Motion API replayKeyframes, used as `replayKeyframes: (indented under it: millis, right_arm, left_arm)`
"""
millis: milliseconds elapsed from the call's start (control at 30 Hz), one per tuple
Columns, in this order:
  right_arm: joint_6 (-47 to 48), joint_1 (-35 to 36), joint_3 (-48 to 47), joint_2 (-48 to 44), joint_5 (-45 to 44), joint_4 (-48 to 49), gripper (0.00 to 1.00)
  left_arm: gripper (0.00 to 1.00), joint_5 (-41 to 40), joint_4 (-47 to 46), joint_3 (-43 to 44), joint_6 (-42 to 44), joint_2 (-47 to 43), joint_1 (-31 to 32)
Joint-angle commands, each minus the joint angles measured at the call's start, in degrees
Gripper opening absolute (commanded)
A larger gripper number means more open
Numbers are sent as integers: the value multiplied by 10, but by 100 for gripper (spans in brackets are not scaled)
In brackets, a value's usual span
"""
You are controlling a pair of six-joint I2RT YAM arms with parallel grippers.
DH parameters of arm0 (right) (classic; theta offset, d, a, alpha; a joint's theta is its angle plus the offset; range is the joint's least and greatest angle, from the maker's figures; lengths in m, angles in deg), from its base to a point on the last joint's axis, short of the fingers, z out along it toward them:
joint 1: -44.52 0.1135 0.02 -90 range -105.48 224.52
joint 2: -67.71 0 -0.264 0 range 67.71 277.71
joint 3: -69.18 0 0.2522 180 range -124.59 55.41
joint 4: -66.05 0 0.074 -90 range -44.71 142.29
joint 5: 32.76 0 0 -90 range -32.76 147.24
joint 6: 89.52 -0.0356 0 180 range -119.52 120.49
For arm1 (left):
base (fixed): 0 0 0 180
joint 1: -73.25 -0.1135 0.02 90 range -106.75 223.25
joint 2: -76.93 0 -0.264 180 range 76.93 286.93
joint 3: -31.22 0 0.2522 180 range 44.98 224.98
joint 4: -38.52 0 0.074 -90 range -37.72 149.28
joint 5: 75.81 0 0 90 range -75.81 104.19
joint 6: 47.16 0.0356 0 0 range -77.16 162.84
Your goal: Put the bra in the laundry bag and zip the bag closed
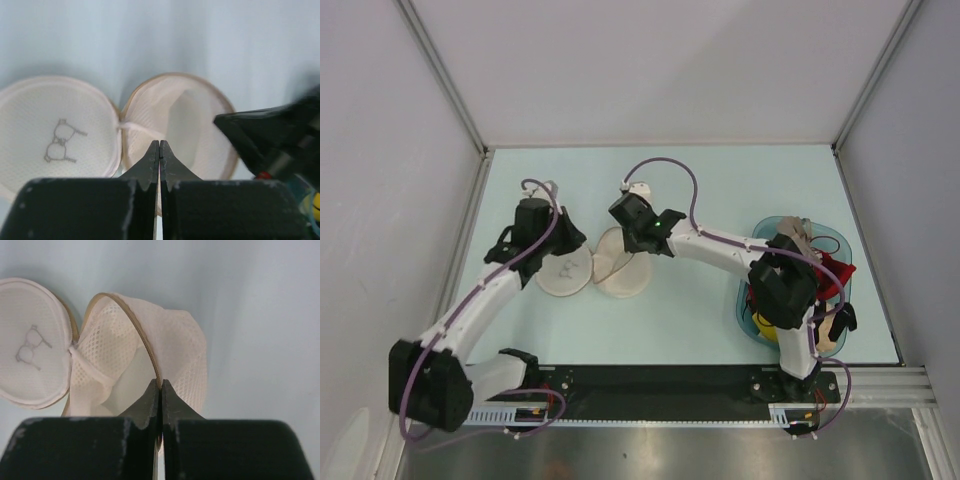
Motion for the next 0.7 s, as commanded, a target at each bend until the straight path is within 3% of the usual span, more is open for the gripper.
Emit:
replayKeyframes:
  millis: [0,67,100,133,233,400,567,667]
  right_arm:
    - [34,6,-63,-67,-10,-30,0]
    - [41,6,-70,-78,1,-29,0]
    - [43,7,-71,-85,19,-28,0]
    - [43,7,-77,-89,27,-31,0]
    - [50,9,-67,-112,43,-15,0]
    - [65,-11,-26,-141,55,-11,0]
    - [62,-39,65,-178,126,52,0]
    - [47,-67,113,-187,165,79,0]
  left_arm:
    - [0,-52,68,60,27,-103,7]
    - [1,-46,77,72,34,-129,6]
    - [8,-13,78,76,41,-128,6]
    - [26,3,84,81,43,-111,3]
    - [59,64,66,70,29,-73,-3]
    - [65,86,17,37,10,4,-3]
    - [53,119,-56,15,-9,78,3]
    - [65,144,-110,0,-23,110,22]
